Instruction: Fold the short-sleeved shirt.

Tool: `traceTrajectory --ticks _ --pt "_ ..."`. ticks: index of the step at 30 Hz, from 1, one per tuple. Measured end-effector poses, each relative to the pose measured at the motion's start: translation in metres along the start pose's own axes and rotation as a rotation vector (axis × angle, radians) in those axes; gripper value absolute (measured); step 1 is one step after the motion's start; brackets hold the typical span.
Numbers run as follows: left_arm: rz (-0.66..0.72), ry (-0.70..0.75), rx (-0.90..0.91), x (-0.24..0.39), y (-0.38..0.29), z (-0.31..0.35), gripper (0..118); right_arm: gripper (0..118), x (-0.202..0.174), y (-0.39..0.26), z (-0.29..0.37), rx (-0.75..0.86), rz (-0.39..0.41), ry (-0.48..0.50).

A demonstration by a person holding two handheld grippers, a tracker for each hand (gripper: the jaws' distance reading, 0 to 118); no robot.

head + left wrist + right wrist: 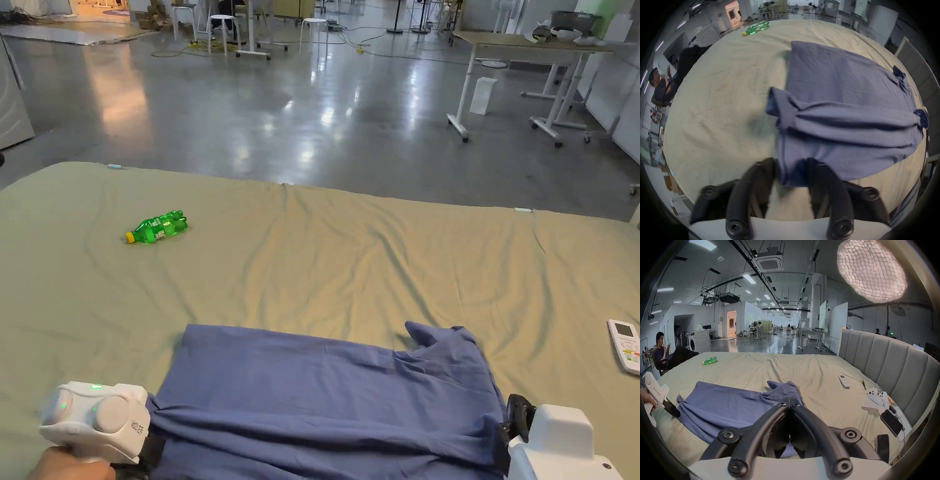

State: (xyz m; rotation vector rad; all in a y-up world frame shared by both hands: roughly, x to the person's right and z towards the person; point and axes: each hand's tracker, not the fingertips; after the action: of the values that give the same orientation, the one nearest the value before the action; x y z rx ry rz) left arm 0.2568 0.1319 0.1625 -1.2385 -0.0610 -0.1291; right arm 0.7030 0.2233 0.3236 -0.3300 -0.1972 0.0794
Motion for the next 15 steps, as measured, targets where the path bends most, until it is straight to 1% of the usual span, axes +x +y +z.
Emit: traceTrajectory --ticks 1,3,5,7,8,10,11,12,13,14,15 --pt "-0.025 -0.013 0.003 -0.006 0.0 -0.008 22 0 0.002 -0.001 -0.001 -0.006 -0.004 0.001" --pt "-0.05 0.003 0.014 0.0 -0.004 -0.011 11 0 0.004 -0.002 -0.001 -0.021 -0.006 -0.005" --pt "-0.055 -0.005 0.023 0.0 -0.008 -0.012 8 0 0.012 -0.004 -0.002 -0.033 -0.015 -0.011" --pt "-0.112 0.005 0.045 0.0 -0.011 -0.009 7 0 0.023 -0.006 -0.005 -0.057 -0.026 -0.026" --pt "-0.108 -0.001 0.046 -0.002 -0.012 -0.008 7 0 0.03 -0.007 -0.007 -0.073 -0.028 -0.029" --pt "-0.077 -0.01 0.08 -0.008 -0.016 -0.002 7 1 0.046 -0.011 -0.016 -0.162 -0.008 -0.012" --pt "-0.067 -0.014 0.092 -0.01 -0.017 0.0 7 3 0.051 -0.012 -0.018 -0.216 0.006 0.01" --pt "-0.061 -0.015 0.109 -0.012 -0.019 0.002 7 15 0.059 -0.02 -0.023 -0.33 -0.022 0.008" --pt "-0.051 -0.018 0.13 -0.009 -0.025 0.012 7 26 0.062 -0.022 -0.028 -0.352 0.01 0.042" --pt "-0.043 -0.022 0.142 -0.01 -0.027 0.015 7 37 0.064 -0.026 -0.033 -0.395 0.033 0.054" --pt "-0.028 -0.028 0.159 -0.011 -0.029 0.018 7 41 0.071 -0.039 -0.043 -0.431 0.038 0.062"
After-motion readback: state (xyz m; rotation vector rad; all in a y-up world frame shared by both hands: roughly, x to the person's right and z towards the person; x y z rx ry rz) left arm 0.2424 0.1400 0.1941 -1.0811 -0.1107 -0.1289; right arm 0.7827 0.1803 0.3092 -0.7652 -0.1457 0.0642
